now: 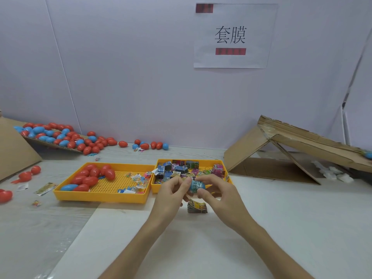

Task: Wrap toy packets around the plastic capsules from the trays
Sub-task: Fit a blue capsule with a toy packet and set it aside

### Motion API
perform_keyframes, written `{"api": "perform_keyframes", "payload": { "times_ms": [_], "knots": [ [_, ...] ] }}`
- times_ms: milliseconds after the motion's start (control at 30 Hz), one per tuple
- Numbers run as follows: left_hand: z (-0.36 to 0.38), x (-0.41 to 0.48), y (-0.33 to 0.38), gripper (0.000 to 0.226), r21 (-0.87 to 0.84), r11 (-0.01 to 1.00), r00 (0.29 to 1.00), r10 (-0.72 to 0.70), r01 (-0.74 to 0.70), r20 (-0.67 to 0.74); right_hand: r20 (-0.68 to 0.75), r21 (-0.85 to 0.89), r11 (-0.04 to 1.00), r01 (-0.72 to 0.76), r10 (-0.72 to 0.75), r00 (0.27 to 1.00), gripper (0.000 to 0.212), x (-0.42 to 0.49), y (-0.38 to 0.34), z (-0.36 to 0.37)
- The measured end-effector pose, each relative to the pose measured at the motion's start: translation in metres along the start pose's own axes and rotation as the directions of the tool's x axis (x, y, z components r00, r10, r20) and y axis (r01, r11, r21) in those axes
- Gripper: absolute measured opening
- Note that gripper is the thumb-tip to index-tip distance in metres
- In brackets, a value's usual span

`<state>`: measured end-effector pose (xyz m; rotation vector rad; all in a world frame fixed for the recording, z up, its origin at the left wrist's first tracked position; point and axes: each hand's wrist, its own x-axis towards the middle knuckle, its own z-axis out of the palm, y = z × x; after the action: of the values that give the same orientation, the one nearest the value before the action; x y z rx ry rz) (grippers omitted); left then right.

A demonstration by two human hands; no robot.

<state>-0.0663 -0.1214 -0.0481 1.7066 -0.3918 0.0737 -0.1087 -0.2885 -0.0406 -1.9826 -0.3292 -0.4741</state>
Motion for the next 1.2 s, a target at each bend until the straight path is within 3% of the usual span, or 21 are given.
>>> {"api": "perform_keyframes", "payload": {
  "times_ms": [200, 333, 433, 600, 800, 1000, 1200],
  "knots": [
    [0.0003, -0.0019, 0.0042, 0.005, -0.031, 0.996, 0.997, 0.079, -0.079, 0.009, -0.005, 0.175, 0.972, -0.156, 0.16, 0.987, 0.016, 0.0065, 0.0037, -0.0036],
    [0.0017, -0.002, 0.0058, 0.009, -0.017, 0.994, 0.994, 0.112, -0.112, 0.014, -0.019, 0.369, 0.903, -0.218, 0.242, 0.97, 0.018, 0.0067, 0.0024, -0.0061],
    [0.0014, -0.0018, 0.0044, 0.008, -0.032, 0.993, 0.994, 0.113, -0.113, 0.01, -0.029, 0.496, 0.824, -0.273, 0.33, 0.943, 0.007, 0.0076, 0.0038, -0.0069],
    [0.0021, -0.0029, 0.0033, 0.009, -0.067, 0.993, 0.994, 0.103, -0.102, 0.022, 0.011, 0.571, 0.765, -0.297, 0.355, 0.935, 0.007, 0.0082, 0.0074, -0.0074],
    [0.0021, -0.0024, 0.0024, 0.01, -0.102, 0.991, 0.996, 0.088, -0.086, 0.017, 0.055, 0.648, 0.697, -0.306, 0.358, 0.932, 0.027, 0.0076, 0.0059, -0.008],
    [0.0024, -0.002, 0.0008, 0.011, -0.098, 0.99, 0.995, 0.102, -0.1, 0.01, 0.077, 0.658, 0.67, -0.344, 0.395, 0.916, 0.012, 0.0078, 0.0028, -0.0087],
    [0.0026, -0.0019, -0.0004, 0.01, -0.102, 0.989, 0.994, 0.11, -0.107, 0.026, 0.024, 0.61, 0.734, -0.297, 0.358, 0.933, 0.017, 0.0065, 0.0011, -0.0073]
  ]
}}
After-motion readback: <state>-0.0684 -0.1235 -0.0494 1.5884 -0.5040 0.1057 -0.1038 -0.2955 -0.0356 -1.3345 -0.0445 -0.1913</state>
